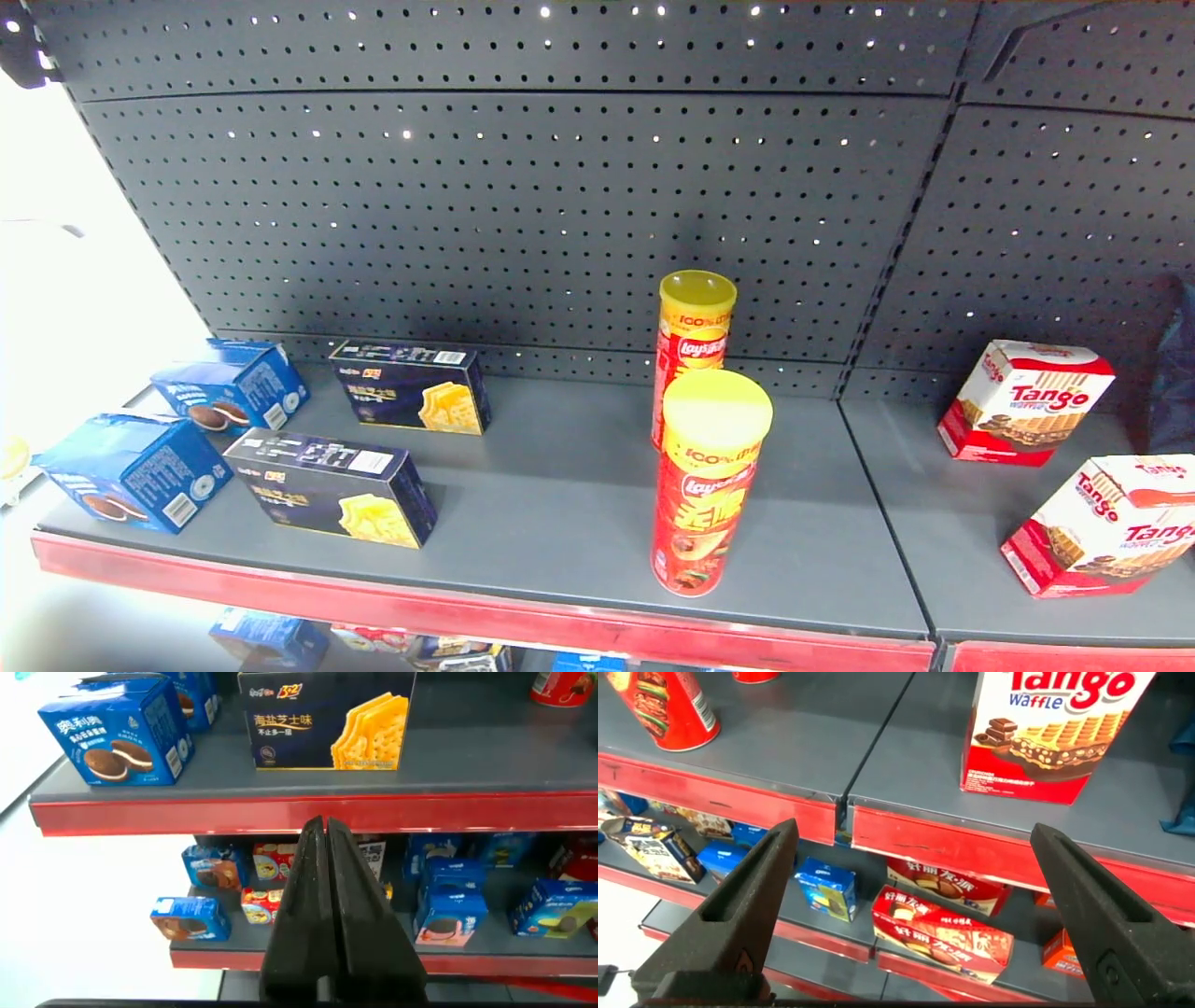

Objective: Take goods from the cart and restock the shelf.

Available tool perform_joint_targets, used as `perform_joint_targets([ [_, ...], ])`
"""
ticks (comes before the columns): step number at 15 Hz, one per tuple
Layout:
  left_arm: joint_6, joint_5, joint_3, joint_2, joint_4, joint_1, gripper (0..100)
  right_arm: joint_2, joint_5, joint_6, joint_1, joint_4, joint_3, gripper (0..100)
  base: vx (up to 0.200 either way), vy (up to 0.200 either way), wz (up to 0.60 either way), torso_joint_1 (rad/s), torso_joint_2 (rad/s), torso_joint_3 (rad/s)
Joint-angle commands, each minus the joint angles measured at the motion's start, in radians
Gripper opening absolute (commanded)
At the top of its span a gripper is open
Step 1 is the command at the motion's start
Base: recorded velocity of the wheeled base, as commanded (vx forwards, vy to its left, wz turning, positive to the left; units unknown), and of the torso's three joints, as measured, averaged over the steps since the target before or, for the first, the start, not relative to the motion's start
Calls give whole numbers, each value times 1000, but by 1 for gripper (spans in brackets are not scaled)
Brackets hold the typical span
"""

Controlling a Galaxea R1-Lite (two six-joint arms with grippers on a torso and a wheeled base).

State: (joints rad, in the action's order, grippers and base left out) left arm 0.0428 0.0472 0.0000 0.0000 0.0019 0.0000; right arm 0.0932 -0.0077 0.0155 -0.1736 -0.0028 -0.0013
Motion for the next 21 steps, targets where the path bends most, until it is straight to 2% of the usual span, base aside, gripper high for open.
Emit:
perform_joint_targets([
  [1,0,0,0,0,0,0,0,71,9,17,-17,-2,-154,100,0,0,0,0,0,0],
  [2,0,0,0,0,1,0,0,280,11,50,-9,6,-250,100,0,0,0,0,0,0],
  [4,0,0,-2,0,1,0,0,286,26,57,-23,-3,-249,100,0,0,0,0,0,0],
  [5,0,0,0,0,0,0,0,287,112,81,-56,3,-233,100,0,0,0,0,0,0],
  [8,-1,0,0,0,0,0,0,350,210,136,-132,1,-266,100,0,0,0,0,0,0],
  [10,0,0,0,0,0,0,0,410,233,132,-196,-3,-270,100,0,0,0,0,0,0],
  [12,0,0,0,0,1,0,0,496,229,132,-225,-8,-263,100,0,0,0,0,0,0],
  [14,0,0,0,0,1,0,0,585,216,130,-210,-23,-258,100,0,0,0,0,0,0],
  [15,0,0,0,0,0,0,0,663,170,126,-188,-52,-264,100,0,0,0,0,0,0],
  [18,0,0,0,0,1,0,0,784,127,124,-196,-212,-264,100,0,0,0,0,0,0],
  [21,0,0,0,0,0,0,0,1022,38,69,-260,-453,-255,100,0,0,0,0,0,0],
])
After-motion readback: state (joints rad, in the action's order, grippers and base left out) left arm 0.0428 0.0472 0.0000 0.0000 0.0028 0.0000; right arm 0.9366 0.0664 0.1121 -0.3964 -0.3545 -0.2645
